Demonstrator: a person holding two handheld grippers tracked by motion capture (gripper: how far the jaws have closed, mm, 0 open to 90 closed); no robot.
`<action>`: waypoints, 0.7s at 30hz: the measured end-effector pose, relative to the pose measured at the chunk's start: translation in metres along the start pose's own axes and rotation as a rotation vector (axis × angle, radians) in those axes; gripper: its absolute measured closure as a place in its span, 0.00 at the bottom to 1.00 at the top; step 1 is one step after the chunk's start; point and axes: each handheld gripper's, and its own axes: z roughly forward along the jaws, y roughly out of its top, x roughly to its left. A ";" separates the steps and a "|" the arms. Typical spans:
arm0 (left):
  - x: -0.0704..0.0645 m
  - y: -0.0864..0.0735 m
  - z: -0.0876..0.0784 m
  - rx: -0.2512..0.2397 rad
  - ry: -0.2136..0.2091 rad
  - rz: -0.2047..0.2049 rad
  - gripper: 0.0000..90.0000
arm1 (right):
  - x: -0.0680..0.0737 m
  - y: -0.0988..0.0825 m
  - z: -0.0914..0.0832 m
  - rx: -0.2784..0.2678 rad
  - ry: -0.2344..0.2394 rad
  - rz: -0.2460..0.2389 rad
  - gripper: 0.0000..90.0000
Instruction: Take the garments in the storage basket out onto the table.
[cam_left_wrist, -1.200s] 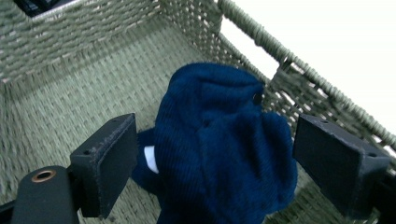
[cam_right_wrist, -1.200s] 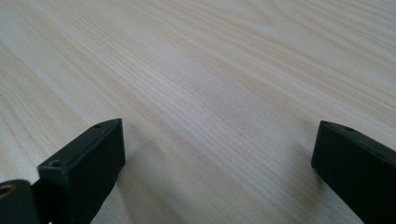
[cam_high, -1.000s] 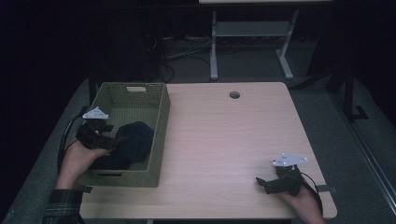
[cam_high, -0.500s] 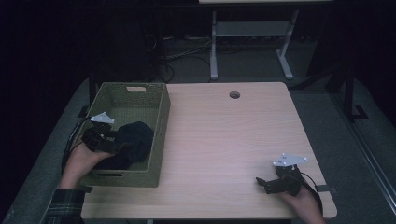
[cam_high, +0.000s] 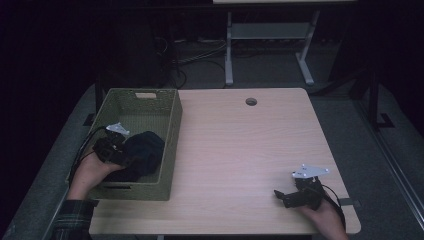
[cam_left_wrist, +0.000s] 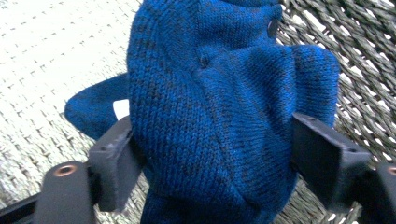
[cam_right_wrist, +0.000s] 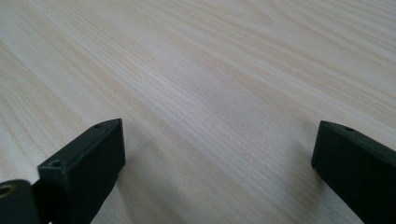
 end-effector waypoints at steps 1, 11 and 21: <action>0.000 0.000 0.000 0.000 0.000 0.000 0.27 | 0.000 0.000 0.000 0.000 0.000 0.000 0.03; -0.001 0.001 0.002 0.021 -0.012 0.009 0.54 | 0.000 0.000 0.000 0.001 0.000 0.000 0.03; -0.001 0.002 0.000 0.028 -0.006 -0.025 0.74 | 0.000 0.000 0.000 0.001 0.000 0.000 0.03</action>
